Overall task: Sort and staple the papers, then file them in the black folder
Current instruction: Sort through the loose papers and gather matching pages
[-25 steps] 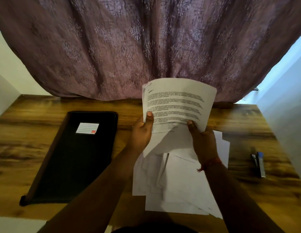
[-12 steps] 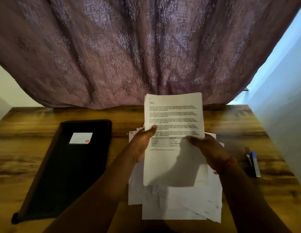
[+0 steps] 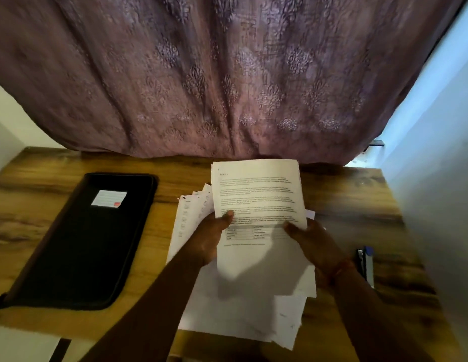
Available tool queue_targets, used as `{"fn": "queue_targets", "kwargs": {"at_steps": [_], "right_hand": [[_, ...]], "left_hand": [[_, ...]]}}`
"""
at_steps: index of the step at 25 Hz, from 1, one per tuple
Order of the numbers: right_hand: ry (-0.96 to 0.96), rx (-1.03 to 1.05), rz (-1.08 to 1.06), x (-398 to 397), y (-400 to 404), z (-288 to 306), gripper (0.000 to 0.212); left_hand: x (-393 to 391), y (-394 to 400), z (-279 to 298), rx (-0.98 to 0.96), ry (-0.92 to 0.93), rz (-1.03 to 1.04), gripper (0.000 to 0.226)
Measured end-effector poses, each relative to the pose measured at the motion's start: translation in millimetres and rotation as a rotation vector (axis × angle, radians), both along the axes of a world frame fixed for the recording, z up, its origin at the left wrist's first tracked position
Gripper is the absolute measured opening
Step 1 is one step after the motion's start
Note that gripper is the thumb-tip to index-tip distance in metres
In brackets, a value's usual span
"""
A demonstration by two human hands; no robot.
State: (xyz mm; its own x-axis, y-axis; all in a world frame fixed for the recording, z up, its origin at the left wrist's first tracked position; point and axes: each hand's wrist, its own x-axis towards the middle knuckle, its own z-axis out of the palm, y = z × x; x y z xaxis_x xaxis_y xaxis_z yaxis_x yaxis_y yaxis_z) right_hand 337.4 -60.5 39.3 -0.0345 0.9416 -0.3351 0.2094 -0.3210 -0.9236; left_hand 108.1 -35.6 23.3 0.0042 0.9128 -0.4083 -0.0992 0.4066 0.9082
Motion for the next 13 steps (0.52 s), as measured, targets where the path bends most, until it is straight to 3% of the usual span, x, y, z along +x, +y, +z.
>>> {"fn": "queue_targets", "kwargs": {"at_steps": [3, 5, 7, 13], "right_hand": [[0.057, 0.136, -0.174, -4.4, -2.3, 8.0, 0.016], [0.156, 0.217, -0.256, -12.5, -2.4, 11.6, 0.014], [0.201, 0.277, -0.258, -26.4, -4.0, 6.8, 0.016], [0.195, 0.248, -0.365, -51.5, -0.4, -18.2, 0.018]], "left_hand": [[6.1, -12.4, 20.5, 0.249, 0.174, 0.029, 0.048], [6.7, -14.9, 30.4, 0.325, 0.202, 0.079, 0.042], [6.6, -15.2, 28.5, 0.310, 0.205, 0.123, 0.033], [8.0, -13.1, 12.9, 0.256, 0.199, 0.210, 0.039]]}}
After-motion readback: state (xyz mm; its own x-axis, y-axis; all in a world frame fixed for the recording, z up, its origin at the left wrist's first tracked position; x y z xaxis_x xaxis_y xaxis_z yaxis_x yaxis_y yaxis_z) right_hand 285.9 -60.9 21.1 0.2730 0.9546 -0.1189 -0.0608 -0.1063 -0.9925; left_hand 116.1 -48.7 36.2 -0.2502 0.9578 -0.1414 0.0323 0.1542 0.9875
